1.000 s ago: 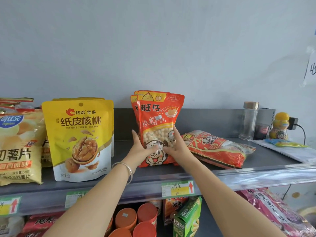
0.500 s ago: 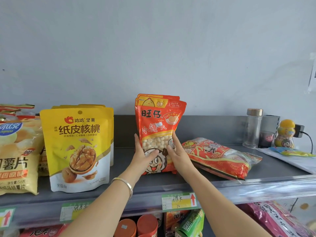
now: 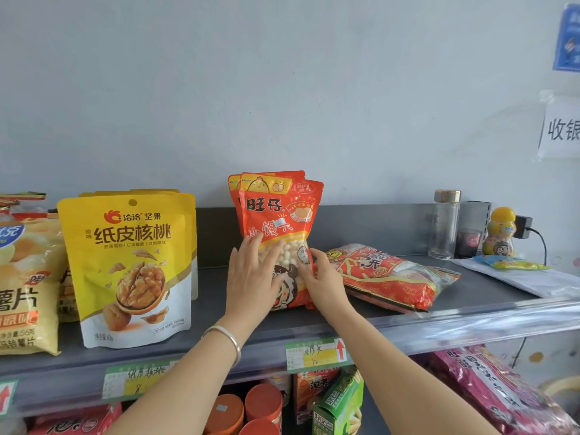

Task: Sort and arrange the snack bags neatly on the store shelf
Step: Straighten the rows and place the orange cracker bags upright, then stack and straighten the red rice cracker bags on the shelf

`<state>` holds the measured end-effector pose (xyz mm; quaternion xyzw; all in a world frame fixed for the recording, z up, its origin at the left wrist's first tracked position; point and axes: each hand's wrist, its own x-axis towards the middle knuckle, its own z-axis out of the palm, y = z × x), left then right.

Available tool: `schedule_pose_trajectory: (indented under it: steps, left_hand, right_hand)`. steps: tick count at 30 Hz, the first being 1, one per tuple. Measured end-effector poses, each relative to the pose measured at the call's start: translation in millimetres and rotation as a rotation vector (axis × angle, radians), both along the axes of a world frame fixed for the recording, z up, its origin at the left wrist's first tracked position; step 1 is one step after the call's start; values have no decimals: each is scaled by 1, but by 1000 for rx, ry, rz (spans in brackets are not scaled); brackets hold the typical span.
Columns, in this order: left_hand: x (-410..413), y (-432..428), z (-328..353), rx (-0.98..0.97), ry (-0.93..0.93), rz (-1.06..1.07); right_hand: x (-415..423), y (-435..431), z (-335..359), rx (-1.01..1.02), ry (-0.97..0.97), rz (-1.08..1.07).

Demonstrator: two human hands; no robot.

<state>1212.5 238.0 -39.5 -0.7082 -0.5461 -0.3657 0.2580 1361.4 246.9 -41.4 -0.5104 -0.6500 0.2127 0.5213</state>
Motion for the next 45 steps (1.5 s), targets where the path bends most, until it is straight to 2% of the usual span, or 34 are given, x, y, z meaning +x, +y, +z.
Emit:
schedule_pose_trajectory:
  steps: [5, 10, 13, 15, 19, 23, 27, 31, 33, 35, 38, 41, 43, 45]
  left_hand:
    - [2, -6, 6, -13, -3, -20]
    - [28, -14, 15, 79, 56, -174]
    - [58, -15, 17, 7, 74, -329]
    - [82, -13, 15, -122, 22, -429]
    - [124, -2, 5, -387, -55, -424]
    - [148, 10, 0, -513, 162, -312]
    - [161, 22, -2, -533, 254, -240]
    - [167, 29, -3, -511, 241, -185]
    - [168, 31, -3, -501, 226, -175]
    - [170, 31, -3, -471, 201, -174]
    - [179, 32, 0, -399, 127, -174]
    - [188, 31, 4, -342, 75, -173]
    - [190, 32, 3, -341, 74, -186]
    - [188, 32, 0, -373, 69, -216]
  right_hand:
    - [4, -7, 7, 63, -135, -123]
    - [29, -14, 19, 174, -368, -192]
    - [57, -17, 29, 215, -489, -274]
    - [81, -18, 34, 212, -542, -344]
    - [135, -11, 40, 52, -574, -433]
    - [171, 2, 39, -156, -612, -450]
    - [182, 15, 28, -361, -524, -371]
    - [191, 20, 31, -408, -518, -366]
    - [195, 20, 31, -425, -400, -395]
    - [196, 20, 28, -397, -150, -497]
    - [196, 23, 29, -345, 382, -586]
    - [198, 26, 33, -466, 960, -337]
    - [200, 20, 33, -593, 1078, -161]
    - [201, 16, 28, -664, 1060, -84]
